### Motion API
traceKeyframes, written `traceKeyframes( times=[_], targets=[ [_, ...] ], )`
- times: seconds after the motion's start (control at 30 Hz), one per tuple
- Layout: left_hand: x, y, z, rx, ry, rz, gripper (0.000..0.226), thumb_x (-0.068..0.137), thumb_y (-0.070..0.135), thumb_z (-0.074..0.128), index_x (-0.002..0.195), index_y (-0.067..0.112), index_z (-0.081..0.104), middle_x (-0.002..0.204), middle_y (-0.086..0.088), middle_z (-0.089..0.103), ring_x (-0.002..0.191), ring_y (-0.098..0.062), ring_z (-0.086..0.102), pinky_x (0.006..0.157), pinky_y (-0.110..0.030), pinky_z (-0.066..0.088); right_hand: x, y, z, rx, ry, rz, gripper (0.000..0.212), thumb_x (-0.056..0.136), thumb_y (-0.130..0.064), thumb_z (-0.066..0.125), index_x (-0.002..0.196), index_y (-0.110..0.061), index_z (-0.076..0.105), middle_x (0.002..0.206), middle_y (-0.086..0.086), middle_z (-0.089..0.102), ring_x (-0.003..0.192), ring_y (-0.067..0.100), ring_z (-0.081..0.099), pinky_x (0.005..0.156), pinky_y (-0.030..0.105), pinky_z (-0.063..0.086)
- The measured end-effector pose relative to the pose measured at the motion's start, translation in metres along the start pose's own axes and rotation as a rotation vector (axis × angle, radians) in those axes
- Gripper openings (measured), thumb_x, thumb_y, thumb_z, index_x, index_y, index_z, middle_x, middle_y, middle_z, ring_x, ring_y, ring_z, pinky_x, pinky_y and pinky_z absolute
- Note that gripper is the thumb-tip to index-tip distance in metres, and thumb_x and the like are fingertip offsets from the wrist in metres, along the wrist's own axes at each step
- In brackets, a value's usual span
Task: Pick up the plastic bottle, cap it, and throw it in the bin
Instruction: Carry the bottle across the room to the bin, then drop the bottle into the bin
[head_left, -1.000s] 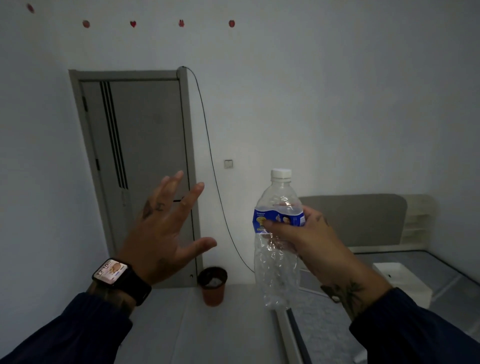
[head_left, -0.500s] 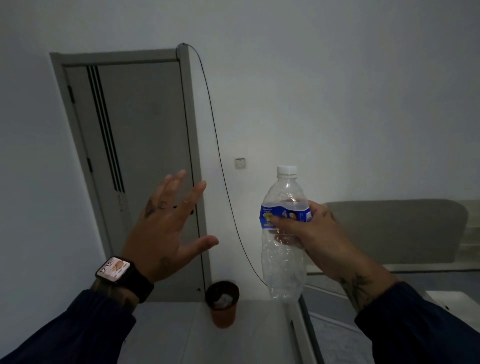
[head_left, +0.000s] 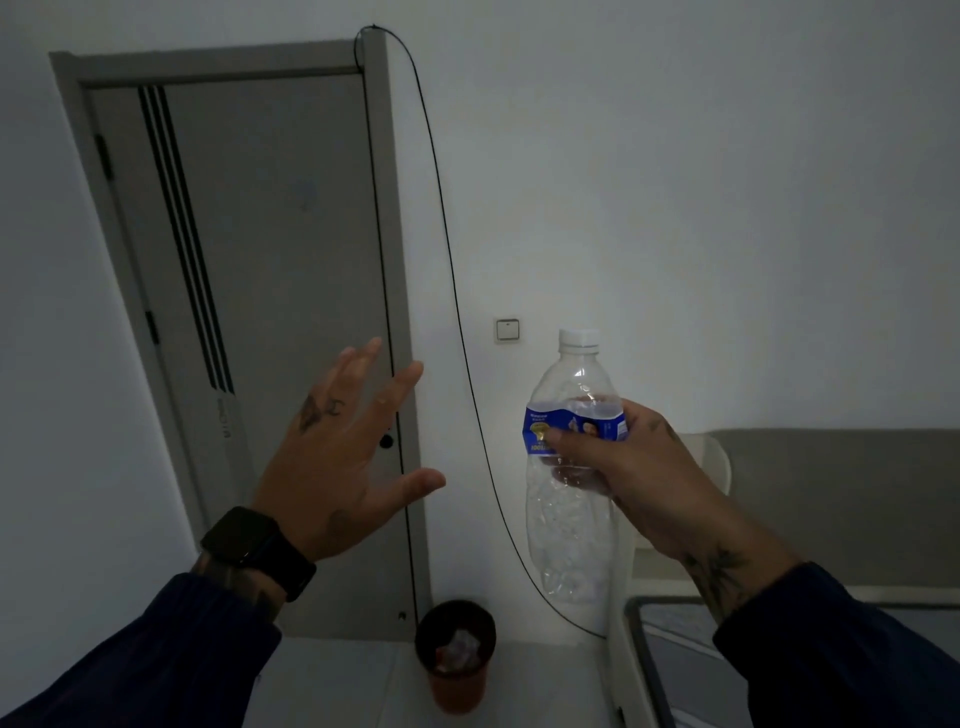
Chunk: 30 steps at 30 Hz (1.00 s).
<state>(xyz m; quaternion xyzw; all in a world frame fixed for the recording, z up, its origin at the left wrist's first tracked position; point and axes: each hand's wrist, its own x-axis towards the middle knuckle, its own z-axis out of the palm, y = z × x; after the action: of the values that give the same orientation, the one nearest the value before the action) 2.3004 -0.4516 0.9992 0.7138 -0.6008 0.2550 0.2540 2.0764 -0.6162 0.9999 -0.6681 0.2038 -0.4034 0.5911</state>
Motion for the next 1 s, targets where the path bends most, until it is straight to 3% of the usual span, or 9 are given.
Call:
traceKeyframes(
  times=[0.17, 0.53, 0.77, 1.0],
  targets=[
    [0.07, -0.074, 0.066, -0.044, 0.022, 0.036, 0.093, 0.073, 0.085, 0.035, 0.151, 0.046, 0.002, 0.165, 0.001, -0.002, 0.144, -0.006, -0.017, 0.115, -0.044, 0.009, 0.103, 0.041, 0.021, -0.008, 0.039, 0.01, 0.032, 0.079, -0.007, 0.078, 0.109, -0.014, 0.071, 0.096, 0.009, 0.079, 0.088, 0.028, 0.075, 0.077, 0.039, 0.061],
    [0.214, -0.209, 0.193, -0.091, -0.009, 0.035, 0.094, 0.074, 0.086, 0.031, 0.152, 0.041, 0.006, 0.165, -0.001, -0.001, 0.148, -0.015, -0.011, 0.116, -0.044, 0.009, 0.304, 0.109, 0.048, -0.015, 0.081, 0.058, 0.034, 0.079, -0.001, 0.075, 0.111, -0.013, 0.07, 0.098, 0.011, 0.078, 0.092, 0.032, 0.074, 0.079, 0.04, 0.061],
    [0.24, -0.239, 0.276, -0.107, -0.07, 0.031, 0.093, 0.074, 0.084, 0.037, 0.15, 0.047, -0.003, 0.165, 0.001, -0.004, 0.146, -0.011, -0.016, 0.115, -0.043, 0.007, 0.371, 0.165, 0.038, -0.013, 0.063, 0.123, 0.035, 0.081, 0.004, 0.069, 0.111, -0.013, 0.068, 0.101, 0.013, 0.076, 0.094, 0.033, 0.073, 0.08, 0.04, 0.06],
    [0.215, -0.26, 0.369, -0.079, -0.088, -0.005, 0.096, 0.074, 0.082, 0.04, 0.153, 0.039, 0.008, 0.165, -0.005, 0.003, 0.15, -0.025, -0.005, 0.116, -0.048, 0.01, 0.402, 0.272, 0.032, 0.038, 0.043, 0.212, 0.031, 0.081, 0.01, 0.06, 0.101, -0.013, 0.067, 0.097, 0.013, 0.074, 0.086, 0.027, 0.072, 0.076, 0.036, 0.058]
  ],
)
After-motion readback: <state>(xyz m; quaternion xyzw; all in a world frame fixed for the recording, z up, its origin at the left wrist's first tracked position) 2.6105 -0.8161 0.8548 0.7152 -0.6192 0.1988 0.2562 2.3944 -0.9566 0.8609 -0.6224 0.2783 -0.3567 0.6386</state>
